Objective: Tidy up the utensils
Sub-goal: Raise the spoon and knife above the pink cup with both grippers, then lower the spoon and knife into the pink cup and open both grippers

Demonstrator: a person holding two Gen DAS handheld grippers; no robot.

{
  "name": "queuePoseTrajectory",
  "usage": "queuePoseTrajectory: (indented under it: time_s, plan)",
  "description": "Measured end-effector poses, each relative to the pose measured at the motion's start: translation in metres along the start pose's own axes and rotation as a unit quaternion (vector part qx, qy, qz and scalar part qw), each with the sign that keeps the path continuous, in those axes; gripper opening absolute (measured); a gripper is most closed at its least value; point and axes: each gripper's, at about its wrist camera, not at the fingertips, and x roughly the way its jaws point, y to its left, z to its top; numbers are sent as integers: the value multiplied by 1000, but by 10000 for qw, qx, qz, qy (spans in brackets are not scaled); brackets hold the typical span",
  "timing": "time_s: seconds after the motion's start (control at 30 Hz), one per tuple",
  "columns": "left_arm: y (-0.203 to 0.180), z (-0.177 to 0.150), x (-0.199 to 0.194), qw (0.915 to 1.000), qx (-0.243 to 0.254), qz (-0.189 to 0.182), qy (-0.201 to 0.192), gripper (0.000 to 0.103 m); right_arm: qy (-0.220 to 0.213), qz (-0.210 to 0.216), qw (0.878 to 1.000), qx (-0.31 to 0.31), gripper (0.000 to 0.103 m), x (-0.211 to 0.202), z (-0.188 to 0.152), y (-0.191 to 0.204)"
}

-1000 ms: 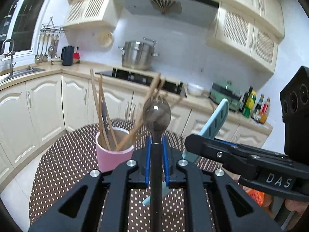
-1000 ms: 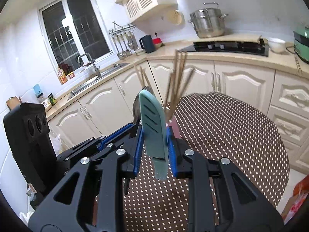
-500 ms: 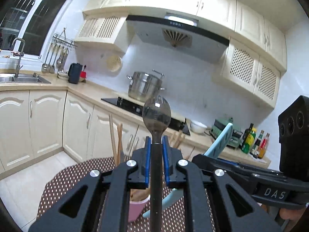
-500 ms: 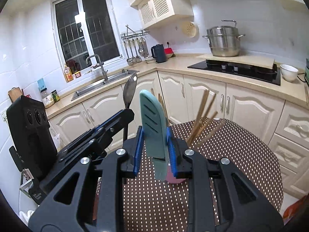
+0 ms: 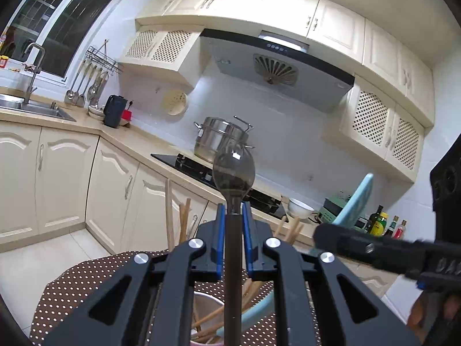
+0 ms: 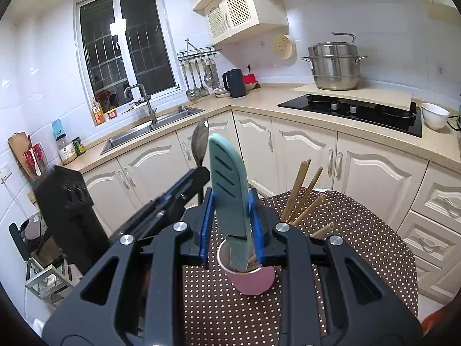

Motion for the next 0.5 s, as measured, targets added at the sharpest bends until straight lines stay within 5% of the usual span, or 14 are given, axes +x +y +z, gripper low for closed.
queuePoseTrajectory:
  time_s: [0.5]
  plan:
    - [19, -37, 32, 9988, 191, 425, 121, 11, 237, 134, 9995, 159, 24, 26, -9, -18]
